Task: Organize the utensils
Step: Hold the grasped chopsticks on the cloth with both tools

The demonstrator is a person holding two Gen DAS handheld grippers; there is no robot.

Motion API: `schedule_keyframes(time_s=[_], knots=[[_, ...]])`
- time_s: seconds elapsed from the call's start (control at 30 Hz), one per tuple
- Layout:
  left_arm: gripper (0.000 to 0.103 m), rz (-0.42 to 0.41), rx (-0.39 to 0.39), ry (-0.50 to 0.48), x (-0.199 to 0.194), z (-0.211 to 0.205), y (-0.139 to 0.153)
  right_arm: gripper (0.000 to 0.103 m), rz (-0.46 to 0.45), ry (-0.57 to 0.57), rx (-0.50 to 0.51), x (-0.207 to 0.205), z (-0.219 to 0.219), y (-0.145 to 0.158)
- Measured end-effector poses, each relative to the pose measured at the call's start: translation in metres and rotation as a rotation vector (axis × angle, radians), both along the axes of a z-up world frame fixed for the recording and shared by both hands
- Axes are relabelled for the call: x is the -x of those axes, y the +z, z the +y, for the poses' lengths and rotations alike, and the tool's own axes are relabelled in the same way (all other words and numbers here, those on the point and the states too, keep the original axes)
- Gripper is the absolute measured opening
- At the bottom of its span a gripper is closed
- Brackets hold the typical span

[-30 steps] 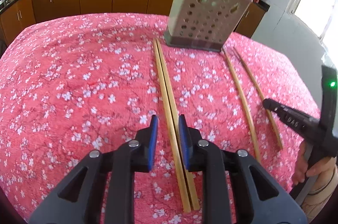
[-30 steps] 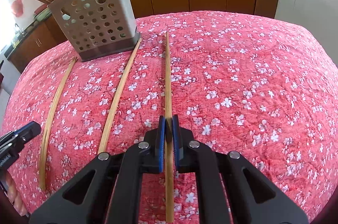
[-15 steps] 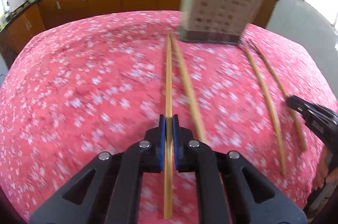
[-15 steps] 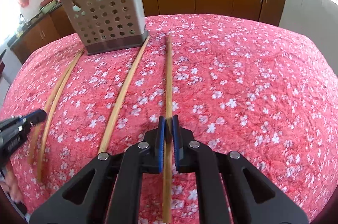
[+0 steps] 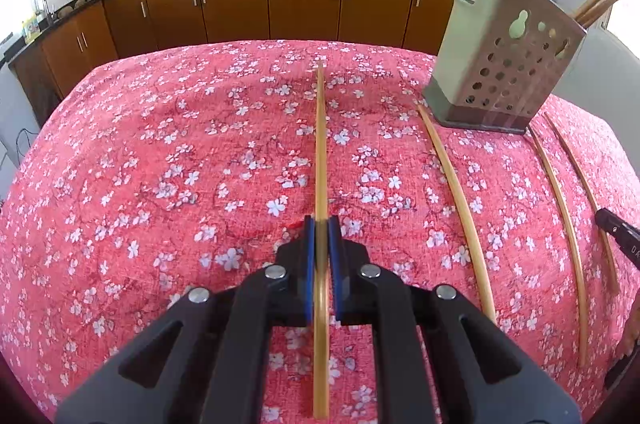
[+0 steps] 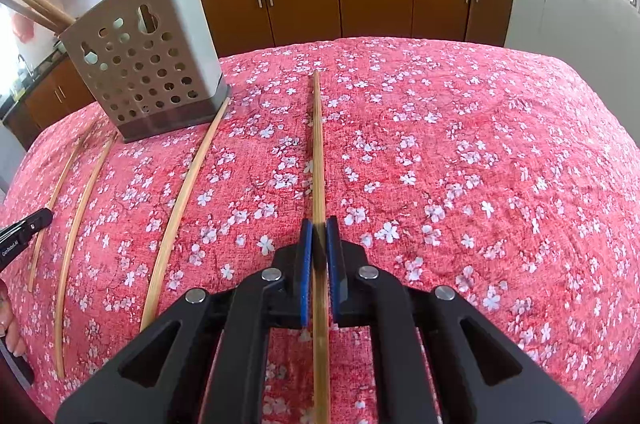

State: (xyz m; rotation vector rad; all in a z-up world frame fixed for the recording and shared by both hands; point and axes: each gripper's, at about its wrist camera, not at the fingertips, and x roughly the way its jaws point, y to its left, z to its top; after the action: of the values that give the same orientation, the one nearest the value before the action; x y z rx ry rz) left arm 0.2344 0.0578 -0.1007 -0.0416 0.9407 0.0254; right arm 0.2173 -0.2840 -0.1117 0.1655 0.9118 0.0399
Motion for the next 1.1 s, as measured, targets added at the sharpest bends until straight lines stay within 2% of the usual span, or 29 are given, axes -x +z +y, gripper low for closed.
schedule_keyframes(time_s=[0.43, 1.1], knots=[[0.011, -0.001, 0.034, 0.007, 0.0026, 0.0034, -0.0011, 0.008, 0.002, -0.006, 0.006, 0.0043, 0.0027, 0.0015], [0.011, -0.001, 0.045, 0.012, 0.0043, 0.0033, -0.0013, 0.008, 0.003, -0.007, 0.007, 0.0046, 0.0028, 0.0014]])
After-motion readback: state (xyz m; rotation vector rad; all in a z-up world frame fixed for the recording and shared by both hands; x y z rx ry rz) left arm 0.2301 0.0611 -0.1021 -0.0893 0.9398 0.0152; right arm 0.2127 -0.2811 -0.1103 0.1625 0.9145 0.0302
